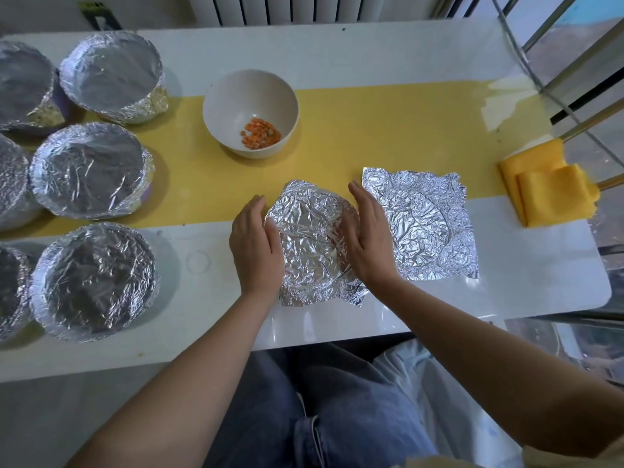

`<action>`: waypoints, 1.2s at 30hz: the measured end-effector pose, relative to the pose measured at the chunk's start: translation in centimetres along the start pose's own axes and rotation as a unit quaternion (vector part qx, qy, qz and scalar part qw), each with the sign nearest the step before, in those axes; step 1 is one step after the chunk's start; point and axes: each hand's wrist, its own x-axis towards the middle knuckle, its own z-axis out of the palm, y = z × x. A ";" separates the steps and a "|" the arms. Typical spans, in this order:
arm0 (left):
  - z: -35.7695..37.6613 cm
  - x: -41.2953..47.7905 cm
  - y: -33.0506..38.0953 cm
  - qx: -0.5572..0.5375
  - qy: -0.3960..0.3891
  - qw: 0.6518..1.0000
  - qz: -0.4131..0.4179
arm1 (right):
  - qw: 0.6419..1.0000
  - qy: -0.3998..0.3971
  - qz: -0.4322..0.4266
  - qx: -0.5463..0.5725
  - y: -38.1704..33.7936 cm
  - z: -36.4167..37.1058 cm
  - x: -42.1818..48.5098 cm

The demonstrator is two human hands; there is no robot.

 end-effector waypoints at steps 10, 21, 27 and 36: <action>0.7 -0.4 -0.4 -0.094 -0.050 0.989 -0.106 | 0.972 -0.008 0.178 0.151 0.2 1.4 -0.7; 0.6 0.6 -1.1 -0.159 -0.058 0.975 -0.142 | 0.945 0.016 0.234 0.228 -0.5 1.5 -0.9; 0.1 1.7 -0.6 -0.144 -0.100 0.976 -0.128 | 0.938 0.041 0.280 0.199 -1.0 0.6 -0.6; -0.7 1.9 0.0 -0.027 -0.077 0.996 -0.048 | 0.996 0.016 0.076 0.036 -0.8 -0.4 2.9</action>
